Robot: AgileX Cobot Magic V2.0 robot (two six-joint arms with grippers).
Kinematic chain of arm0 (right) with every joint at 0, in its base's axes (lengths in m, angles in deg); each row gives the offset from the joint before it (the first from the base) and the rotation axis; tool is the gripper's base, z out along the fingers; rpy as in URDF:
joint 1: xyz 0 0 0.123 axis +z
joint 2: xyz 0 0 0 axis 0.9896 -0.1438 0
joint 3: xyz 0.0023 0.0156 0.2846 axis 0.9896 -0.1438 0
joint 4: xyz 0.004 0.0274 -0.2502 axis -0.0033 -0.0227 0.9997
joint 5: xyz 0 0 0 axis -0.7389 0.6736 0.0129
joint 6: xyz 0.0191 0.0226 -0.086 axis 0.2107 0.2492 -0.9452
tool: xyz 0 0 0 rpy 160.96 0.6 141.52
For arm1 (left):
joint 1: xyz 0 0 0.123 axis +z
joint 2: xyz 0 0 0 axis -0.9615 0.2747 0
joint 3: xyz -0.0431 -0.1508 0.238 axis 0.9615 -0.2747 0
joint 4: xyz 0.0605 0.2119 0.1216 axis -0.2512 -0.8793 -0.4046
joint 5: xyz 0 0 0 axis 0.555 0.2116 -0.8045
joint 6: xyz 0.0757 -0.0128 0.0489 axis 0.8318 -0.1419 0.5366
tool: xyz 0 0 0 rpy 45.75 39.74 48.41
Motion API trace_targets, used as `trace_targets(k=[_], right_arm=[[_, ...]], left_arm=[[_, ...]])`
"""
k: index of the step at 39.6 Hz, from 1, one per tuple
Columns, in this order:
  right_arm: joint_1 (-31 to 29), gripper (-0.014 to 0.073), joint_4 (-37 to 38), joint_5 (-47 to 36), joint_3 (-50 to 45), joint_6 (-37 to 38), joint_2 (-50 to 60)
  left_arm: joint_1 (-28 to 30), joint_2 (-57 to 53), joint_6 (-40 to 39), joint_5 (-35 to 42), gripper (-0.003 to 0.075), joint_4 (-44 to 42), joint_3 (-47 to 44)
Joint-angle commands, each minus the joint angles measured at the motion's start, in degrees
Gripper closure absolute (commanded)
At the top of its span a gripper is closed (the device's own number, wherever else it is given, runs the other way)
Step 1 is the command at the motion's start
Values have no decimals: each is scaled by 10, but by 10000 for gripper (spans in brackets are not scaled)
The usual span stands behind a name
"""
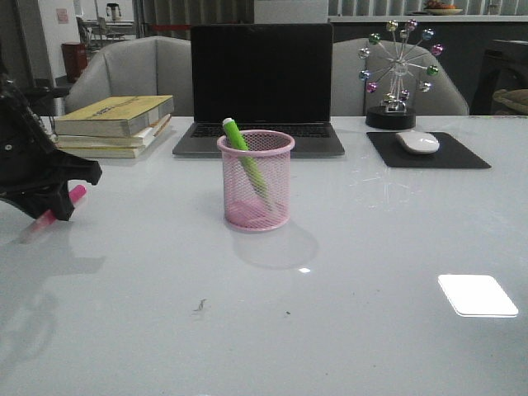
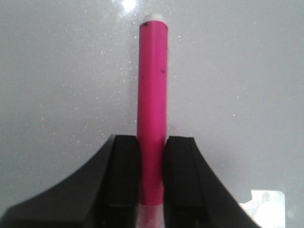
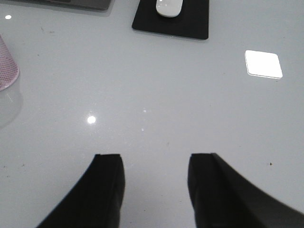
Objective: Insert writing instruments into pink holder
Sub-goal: 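Lower the left gripper onto the pink marker and close on it, then lift the pink marker upright and carry it over the holder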
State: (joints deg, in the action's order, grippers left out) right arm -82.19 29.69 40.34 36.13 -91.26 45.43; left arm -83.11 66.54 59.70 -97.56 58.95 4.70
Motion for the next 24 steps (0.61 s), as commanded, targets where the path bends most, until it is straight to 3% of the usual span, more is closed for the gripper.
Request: trace_targets(k=[1, 12, 24], right_arm=[[-4, 160, 4, -38, 17, -4, 4], [-4, 160, 4, -38, 17, -4, 4], [-4, 160, 6, -39, 17, -4, 4]], left_arm=[[-3, -16, 4, -27, 626, -8, 18], [-3, -62, 4, 26, 626, 15, 101], [-43, -123, 4, 154, 628, 76, 123]])
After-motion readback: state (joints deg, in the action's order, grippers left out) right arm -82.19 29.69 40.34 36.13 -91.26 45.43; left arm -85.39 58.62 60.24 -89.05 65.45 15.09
